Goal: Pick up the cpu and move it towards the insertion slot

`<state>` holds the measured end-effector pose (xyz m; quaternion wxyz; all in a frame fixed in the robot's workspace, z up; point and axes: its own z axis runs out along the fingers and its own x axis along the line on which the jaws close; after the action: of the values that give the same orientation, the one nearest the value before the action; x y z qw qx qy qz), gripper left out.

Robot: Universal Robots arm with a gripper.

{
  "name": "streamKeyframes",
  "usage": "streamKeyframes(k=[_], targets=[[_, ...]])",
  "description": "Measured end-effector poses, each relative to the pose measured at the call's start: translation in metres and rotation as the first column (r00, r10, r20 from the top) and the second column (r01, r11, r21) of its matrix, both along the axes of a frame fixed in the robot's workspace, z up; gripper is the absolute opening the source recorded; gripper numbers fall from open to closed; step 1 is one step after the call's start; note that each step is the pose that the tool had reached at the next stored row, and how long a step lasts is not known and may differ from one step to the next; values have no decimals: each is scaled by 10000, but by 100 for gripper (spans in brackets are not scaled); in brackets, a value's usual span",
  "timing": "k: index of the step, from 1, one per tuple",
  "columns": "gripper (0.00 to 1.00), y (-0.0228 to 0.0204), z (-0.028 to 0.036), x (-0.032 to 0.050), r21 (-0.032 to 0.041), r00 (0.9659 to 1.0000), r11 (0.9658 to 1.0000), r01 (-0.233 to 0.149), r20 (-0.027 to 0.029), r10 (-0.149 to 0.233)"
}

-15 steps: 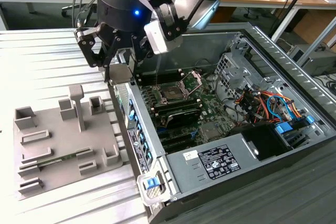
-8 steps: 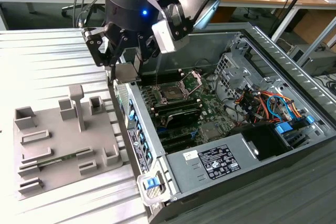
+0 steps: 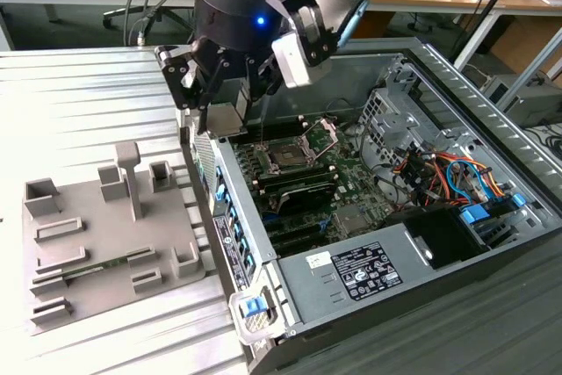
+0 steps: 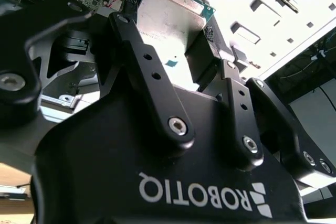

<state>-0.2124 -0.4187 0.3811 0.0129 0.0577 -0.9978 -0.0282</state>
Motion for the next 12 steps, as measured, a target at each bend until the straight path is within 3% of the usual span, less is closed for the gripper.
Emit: streamKeyframes(k=[12], targets=[[55,0,-10,268,1,10000,10000,1,-42,-1]])
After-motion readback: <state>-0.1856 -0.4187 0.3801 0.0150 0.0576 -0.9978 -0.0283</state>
